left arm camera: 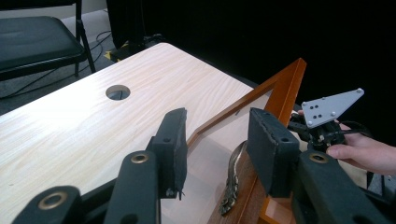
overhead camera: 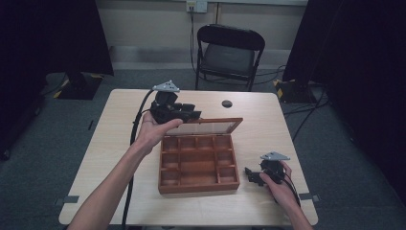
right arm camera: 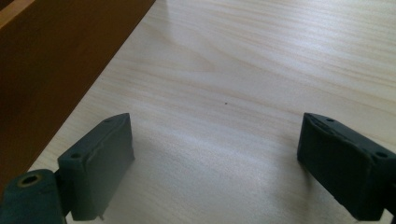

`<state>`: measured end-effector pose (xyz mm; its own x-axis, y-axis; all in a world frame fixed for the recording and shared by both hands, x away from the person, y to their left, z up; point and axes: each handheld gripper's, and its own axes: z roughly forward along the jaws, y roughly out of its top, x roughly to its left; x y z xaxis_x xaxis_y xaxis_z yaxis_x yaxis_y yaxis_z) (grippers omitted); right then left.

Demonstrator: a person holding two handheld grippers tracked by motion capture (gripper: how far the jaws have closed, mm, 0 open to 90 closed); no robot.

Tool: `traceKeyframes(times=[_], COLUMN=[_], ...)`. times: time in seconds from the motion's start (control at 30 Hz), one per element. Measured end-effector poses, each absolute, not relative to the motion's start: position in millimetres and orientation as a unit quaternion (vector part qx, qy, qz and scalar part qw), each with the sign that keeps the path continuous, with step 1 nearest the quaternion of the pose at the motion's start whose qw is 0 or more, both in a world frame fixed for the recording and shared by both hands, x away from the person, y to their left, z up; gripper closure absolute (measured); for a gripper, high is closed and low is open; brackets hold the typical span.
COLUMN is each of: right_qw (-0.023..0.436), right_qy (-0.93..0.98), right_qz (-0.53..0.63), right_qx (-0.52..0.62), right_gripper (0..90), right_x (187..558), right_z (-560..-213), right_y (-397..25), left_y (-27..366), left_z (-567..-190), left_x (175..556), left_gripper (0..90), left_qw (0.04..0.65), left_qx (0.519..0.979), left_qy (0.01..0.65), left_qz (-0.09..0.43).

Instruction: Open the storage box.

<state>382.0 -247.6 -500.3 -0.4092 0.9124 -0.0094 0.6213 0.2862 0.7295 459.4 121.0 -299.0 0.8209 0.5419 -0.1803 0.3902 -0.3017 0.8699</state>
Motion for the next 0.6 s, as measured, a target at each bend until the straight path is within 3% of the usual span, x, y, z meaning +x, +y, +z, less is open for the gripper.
traceKeyframes(times=[0.6], right_qw=[0.220], right_qy=[0.772], right_qz=[0.331], right_qx=[0.497], right_gripper=[10.0], right_x=[382.0], right_z=[-500.3], right_y=[-247.6], left_y=[120.5], left_z=[-298.3], left_x=[460.0], left_gripper=[57.5], left_qw=[0.515], left_qx=[0.803], left_qy=[0.291], left_qz=[0.073])
